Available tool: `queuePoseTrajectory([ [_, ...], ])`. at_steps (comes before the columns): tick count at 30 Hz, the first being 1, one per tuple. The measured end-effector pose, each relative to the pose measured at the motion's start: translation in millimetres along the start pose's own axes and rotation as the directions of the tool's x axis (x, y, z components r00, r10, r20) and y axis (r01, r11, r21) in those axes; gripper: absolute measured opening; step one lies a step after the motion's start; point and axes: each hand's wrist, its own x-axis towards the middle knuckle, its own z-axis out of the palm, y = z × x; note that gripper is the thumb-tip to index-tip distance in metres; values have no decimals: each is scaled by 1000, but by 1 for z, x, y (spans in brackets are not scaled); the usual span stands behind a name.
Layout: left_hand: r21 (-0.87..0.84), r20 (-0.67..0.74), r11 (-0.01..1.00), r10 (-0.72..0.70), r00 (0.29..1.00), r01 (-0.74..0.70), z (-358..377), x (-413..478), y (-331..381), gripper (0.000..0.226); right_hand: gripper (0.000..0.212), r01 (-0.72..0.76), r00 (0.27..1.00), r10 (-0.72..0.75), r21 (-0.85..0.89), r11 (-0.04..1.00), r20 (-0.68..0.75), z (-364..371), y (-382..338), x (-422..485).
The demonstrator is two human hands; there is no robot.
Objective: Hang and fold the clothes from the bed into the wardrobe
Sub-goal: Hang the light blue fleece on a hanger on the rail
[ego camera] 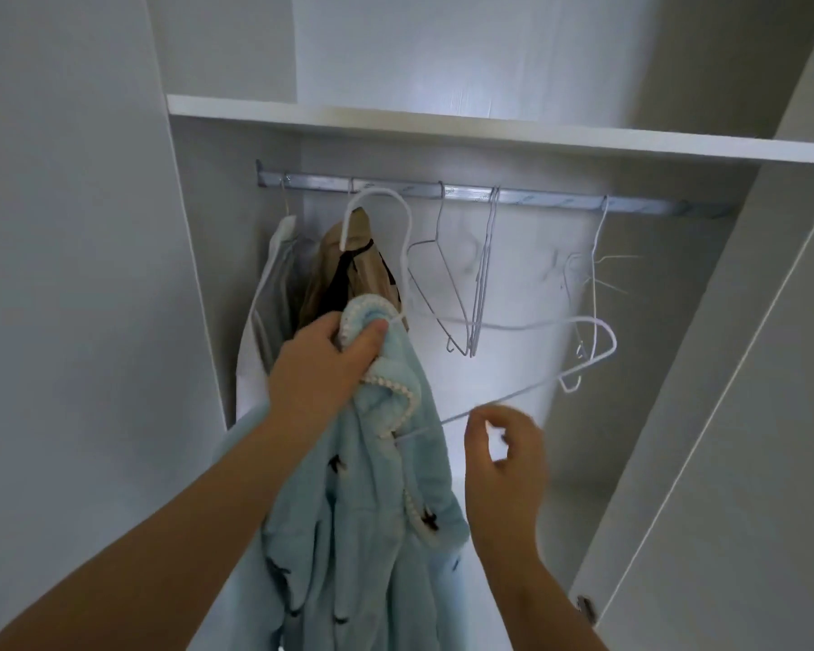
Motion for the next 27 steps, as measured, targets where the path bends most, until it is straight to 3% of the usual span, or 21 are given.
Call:
queuePoseTrajectory([
  [3,-74,-53,997,14,999,-17,-13,8,15,45,25,-193,959,210,-104,976,192,1,22,-13],
  [5,-125,-64,991,37,997,-45,-18,9,25,56,20,-302,867,351,-189,935,353,4,25,-14],
  [6,-160,-66,985,51,997,-61,-20,8,28,61,35,-334,810,396,-214,918,433,5,22,-14],
  [8,-223,-57,971,76,995,-87,-22,5,33,65,60,-372,723,409,-185,909,556,11,15,-11],
  [11,-268,-26,960,83,996,-87,-26,3,34,60,57,-427,602,442,-200,882,665,17,9,-8],
  [14,-323,-1,944,72,997,-68,-31,2,30,37,44,-294,509,557,-476,829,656,17,10,-6],
  [16,-330,13,943,61,998,-54,-34,3,26,21,41,-218,552,557,-537,815,621,15,17,-5],
  [19,-353,16,934,70,997,-60,-42,3,22,14,36,-462,635,593,-373,805,495,5,24,3],
  [22,-426,64,904,76,995,-41,-54,1,20,13,25,-816,511,722,-2,579,467,-4,29,19],
  [25,-480,149,877,95,984,-12,-61,-4,20,20,27,-913,401,735,172,370,546,-9,27,32],
  [27,-518,155,855,55,986,34,-60,-5,20,24,46,-908,418,662,259,329,623,-7,27,30],
])
